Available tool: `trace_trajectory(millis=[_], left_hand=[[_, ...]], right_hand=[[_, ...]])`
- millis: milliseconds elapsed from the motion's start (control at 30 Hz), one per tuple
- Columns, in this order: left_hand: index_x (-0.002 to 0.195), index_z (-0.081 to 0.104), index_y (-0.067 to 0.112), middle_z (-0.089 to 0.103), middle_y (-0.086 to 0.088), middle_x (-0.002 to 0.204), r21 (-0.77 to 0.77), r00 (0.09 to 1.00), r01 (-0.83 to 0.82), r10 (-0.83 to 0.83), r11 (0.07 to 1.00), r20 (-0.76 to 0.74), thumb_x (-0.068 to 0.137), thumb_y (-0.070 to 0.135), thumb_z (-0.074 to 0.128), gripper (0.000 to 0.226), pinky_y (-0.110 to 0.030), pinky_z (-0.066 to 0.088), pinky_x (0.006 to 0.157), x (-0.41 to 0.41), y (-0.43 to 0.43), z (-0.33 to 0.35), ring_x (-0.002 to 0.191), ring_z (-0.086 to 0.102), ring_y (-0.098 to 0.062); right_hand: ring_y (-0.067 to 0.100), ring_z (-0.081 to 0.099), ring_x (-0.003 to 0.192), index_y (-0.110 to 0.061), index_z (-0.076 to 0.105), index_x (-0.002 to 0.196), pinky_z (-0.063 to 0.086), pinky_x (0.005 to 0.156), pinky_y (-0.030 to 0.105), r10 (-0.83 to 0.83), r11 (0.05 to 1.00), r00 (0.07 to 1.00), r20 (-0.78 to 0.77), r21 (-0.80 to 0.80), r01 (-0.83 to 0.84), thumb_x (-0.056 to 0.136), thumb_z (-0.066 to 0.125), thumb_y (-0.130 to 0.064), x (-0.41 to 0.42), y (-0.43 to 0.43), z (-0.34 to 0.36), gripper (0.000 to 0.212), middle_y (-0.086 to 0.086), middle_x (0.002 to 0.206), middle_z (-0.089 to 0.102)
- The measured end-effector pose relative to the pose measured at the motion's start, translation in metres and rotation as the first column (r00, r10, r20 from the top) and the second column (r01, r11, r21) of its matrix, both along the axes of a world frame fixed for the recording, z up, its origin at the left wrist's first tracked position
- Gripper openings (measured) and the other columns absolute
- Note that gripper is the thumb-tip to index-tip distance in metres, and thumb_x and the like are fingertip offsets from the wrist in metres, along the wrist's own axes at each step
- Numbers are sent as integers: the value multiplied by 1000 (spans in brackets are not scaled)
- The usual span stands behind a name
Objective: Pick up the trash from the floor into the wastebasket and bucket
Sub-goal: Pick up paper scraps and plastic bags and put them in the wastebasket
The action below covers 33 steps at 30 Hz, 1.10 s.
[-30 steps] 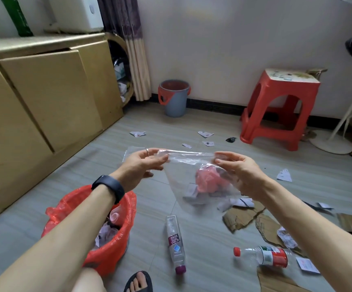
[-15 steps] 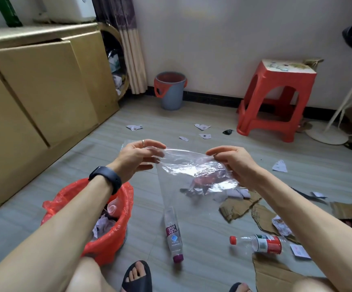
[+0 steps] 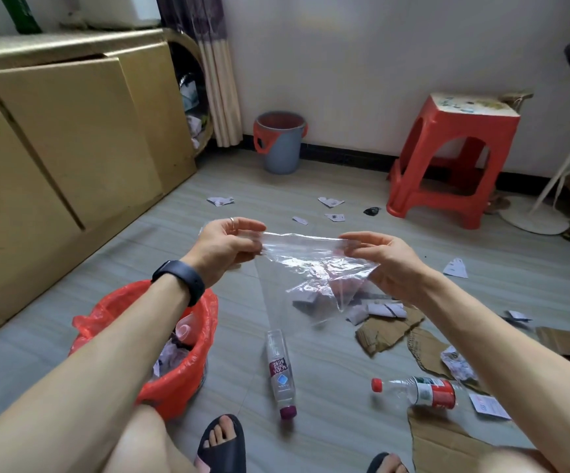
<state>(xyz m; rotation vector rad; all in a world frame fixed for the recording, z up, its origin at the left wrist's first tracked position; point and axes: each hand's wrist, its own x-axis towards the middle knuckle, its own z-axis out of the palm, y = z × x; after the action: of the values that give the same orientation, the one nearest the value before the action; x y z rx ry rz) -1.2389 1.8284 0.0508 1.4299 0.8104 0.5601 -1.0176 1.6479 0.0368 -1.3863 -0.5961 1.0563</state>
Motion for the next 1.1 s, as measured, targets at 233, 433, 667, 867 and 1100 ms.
trace_trajectory(millis=[233,433,667,867,1100], left_hand=[[83,66,26,75,-3,104,-70,966,199,-208,977,-152,96,11,58,22,-34,46,79,-13,1,-5,93,74,-28],[107,72,23,74,2,105,-78,978,169,-177,983,-113,94,19,63,16,-37,51,87,-15,3,-2,89,74,-23],[98,71,20,71,-11,95,-10,1000,1,-1,1000,-14,74,-6,75,36,-32,46,72,-9,5,-3,74,70,-25],[62,69,24,76,0,95,-6,1000,9,-9,1000,-19,88,3,69,34,-37,48,85,-9,2,-5,93,70,-27],[105,65,19,72,-7,116,-229,971,219,-235,948,-44,94,18,56,15,-45,50,93,-17,2,2,102,71,-32]], right_hand=[[23,63,60,-12,77,106,57,48,29,-12,996,994,113,-89,22,93,64,-2,-3,-3,2,21,10,111,74],[17,69,70,-13,75,112,58,58,29,40,996,996,75,-87,-34,94,66,-22,-8,-1,5,22,5,117,73],[21,70,83,-8,67,119,60,59,28,-56,997,998,-37,-62,53,86,66,11,-11,4,3,39,18,119,68],[25,74,72,-12,73,113,62,56,33,0,998,1000,-26,-57,-1,94,63,-4,-10,-2,7,23,11,107,75],[22,65,57,-16,78,107,55,45,23,-13,996,998,62,-87,19,91,53,9,-11,-2,6,39,8,109,74]])
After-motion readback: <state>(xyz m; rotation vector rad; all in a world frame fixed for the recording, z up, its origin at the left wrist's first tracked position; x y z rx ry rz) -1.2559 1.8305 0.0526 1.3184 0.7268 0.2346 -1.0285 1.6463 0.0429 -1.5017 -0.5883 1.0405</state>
